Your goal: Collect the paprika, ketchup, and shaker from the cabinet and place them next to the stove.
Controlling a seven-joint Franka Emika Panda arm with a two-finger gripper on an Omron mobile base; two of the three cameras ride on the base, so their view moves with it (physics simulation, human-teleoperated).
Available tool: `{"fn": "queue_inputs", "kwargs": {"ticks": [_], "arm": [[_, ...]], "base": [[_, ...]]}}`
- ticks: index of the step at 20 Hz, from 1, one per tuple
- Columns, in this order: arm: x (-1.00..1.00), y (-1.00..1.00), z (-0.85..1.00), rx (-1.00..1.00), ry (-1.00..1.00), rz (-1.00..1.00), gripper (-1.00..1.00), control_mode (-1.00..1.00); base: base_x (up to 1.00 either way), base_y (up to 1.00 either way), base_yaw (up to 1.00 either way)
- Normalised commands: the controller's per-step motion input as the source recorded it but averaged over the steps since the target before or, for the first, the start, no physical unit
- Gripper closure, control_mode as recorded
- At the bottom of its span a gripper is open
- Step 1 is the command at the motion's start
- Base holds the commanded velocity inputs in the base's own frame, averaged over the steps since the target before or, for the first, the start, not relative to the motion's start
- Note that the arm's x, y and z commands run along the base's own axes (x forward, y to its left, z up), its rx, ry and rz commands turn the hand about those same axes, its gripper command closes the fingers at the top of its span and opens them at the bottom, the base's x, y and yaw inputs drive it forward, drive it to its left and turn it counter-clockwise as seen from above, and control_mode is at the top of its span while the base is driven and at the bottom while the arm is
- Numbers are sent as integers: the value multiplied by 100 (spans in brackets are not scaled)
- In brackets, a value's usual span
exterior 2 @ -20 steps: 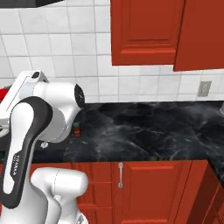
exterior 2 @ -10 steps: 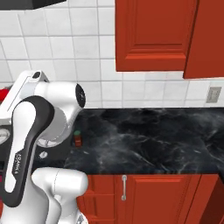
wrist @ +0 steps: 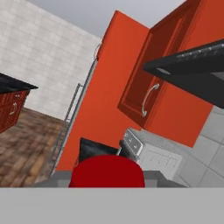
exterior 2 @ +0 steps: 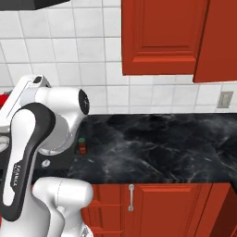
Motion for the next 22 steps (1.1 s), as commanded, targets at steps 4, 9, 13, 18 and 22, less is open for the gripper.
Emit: {"fn": "queue_inputs", "kwargs": {"ticks": [4,9,13,18,22], "arm": [[0,0,0,0,0,0,100,100],[1,-17,-11,-1,0,9,100,-100],[-6,-50,-61,-5,3,7,100,-100],[0,-37,-85,-8,5,4,100,-100],[3,-32,-65,-3,6,6,100,-100]], "base": [[3,80,16],[3,8,3],[0,0,0],[0,0,0],[0,0,0]]}}
